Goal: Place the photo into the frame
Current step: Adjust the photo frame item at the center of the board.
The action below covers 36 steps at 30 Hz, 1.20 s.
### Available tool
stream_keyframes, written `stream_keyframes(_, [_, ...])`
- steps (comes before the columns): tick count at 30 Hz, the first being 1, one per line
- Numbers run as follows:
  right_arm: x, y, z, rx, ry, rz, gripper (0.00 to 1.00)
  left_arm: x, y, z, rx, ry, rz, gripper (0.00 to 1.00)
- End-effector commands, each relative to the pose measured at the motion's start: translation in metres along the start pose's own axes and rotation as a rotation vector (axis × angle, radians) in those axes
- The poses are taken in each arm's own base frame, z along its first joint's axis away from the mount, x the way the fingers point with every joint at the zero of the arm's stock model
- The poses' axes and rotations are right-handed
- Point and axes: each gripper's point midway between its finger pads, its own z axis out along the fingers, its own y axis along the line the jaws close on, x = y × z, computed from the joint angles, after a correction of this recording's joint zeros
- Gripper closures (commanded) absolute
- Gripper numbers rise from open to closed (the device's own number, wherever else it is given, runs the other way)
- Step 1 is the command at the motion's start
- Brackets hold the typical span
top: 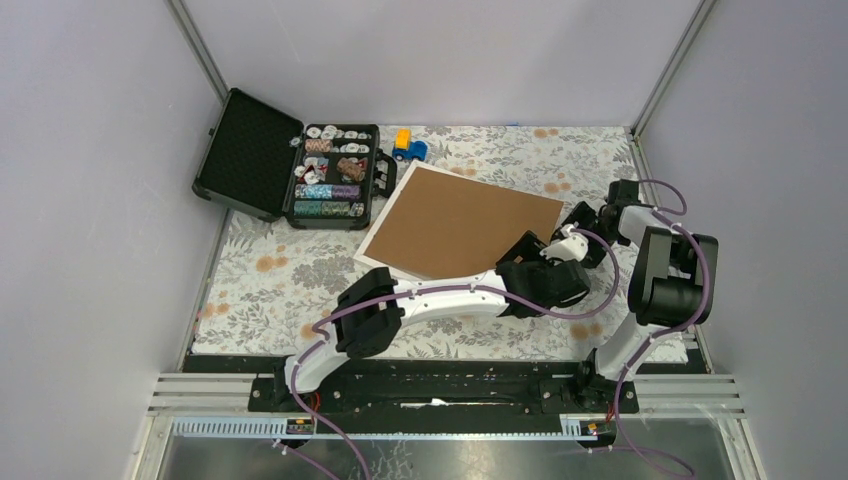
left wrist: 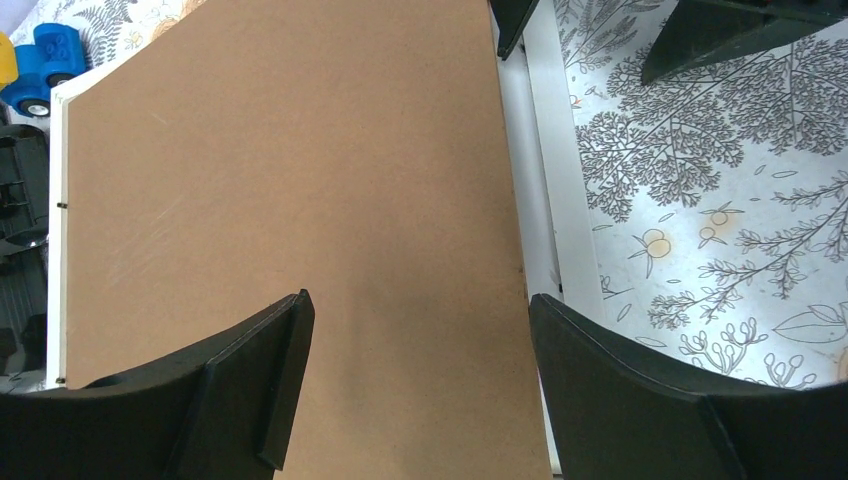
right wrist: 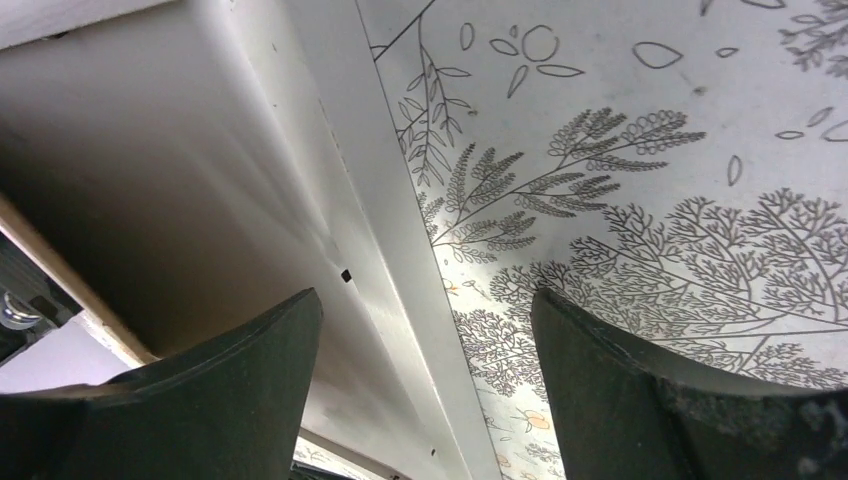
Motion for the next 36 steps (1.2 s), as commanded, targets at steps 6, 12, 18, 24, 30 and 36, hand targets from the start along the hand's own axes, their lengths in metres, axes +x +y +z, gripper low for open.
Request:
stream_keyframes(6, [-0.001, -0.014, 0.011, 0.112, -0.009, -0.041, 0.22, -0.011, 0.086, 0.004, -0.227, 0.016, 0.040, 0.17])
stream_keyframes(12, [-0.004, -0.017, 0.019, 0.122, -0.009, -0.040, 0.22, -0.010, 0.087, 0.004, -0.227, 0.017, 0.038, 0.18])
stream_keyframes(18, [-0.004, -0.019, 0.022, 0.122, -0.021, -0.031, 0.21, -0.010, 0.088, 0.004, -0.232, 0.018, 0.038, 0.18])
stream_keyframes(24, [-0.009, -0.024, 0.024, 0.131, -0.079, -0.016, 0.23, -0.010, 0.088, 0.003, -0.230, 0.018, 0.036, 0.19])
stream_keyframes(30, [-0.005, -0.025, 0.027, 0.118, -0.067, -0.021, 0.34, -0.011, 0.090, 0.002, -0.234, 0.015, 0.034, 0.19])
stream_keyframes(36, [-0.003, -0.025, 0.029, 0.109, -0.056, -0.039, 0.43, -0.010, 0.089, 0.003, -0.231, 0.018, 0.035, 0.19])
